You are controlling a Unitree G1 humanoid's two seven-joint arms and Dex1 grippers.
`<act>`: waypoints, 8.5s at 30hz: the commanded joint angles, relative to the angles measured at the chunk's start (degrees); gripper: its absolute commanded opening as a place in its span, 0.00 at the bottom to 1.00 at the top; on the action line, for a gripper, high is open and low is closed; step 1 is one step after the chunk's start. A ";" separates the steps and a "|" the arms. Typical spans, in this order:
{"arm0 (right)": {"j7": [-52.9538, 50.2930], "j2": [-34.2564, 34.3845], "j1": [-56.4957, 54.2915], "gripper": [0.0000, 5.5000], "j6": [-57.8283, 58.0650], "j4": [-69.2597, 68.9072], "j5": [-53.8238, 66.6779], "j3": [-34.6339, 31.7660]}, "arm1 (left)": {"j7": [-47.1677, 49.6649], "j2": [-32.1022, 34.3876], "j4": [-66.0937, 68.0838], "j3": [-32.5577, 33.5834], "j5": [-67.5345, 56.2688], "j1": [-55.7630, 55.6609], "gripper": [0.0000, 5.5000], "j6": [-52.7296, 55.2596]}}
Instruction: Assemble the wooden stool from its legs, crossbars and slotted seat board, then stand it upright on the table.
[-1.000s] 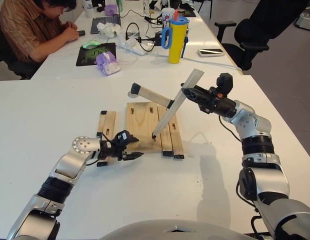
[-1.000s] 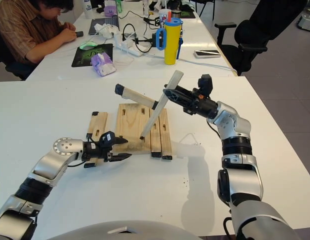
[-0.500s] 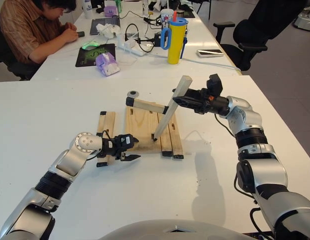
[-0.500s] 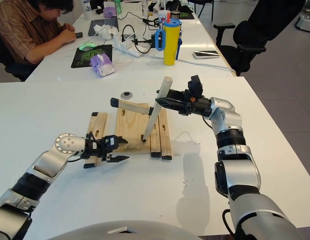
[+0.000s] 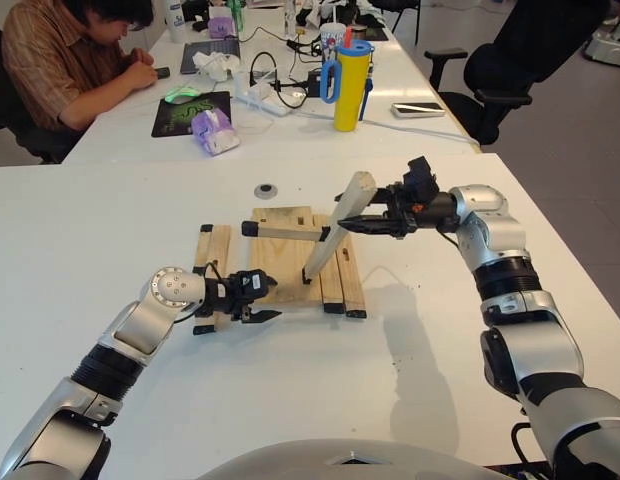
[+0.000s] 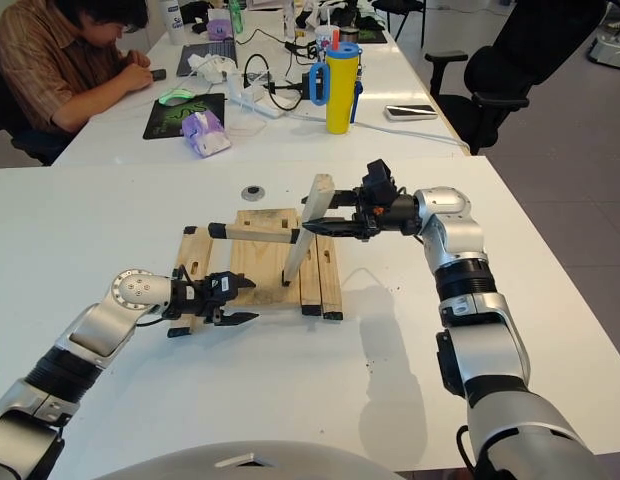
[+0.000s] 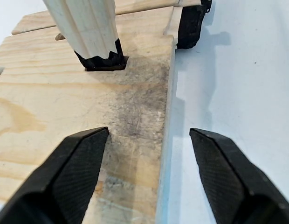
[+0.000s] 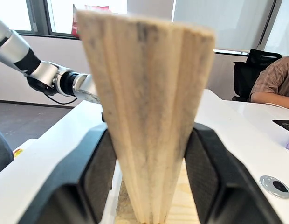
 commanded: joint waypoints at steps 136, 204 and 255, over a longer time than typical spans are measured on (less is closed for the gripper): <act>-80.58 22.65 19.80 0.37 31.62 -31.39 -12.33 -9.58 | 14.36 -8.49 -1.29 3.04 7.35 4.95 0.59 -2.06; -56.68 2.02 21.98 0.37 48.68 -53.95 59.46 -14.36 | 36.26 -2.60 -16.63 40.49 -107.52 -12.03 0.40 41.07; -53.27 12.89 26.50 0.68 18.60 -25.79 -13.09 19.96 | -3.49 -3.92 4.37 33.37 -37.69 2.70 0.37 9.50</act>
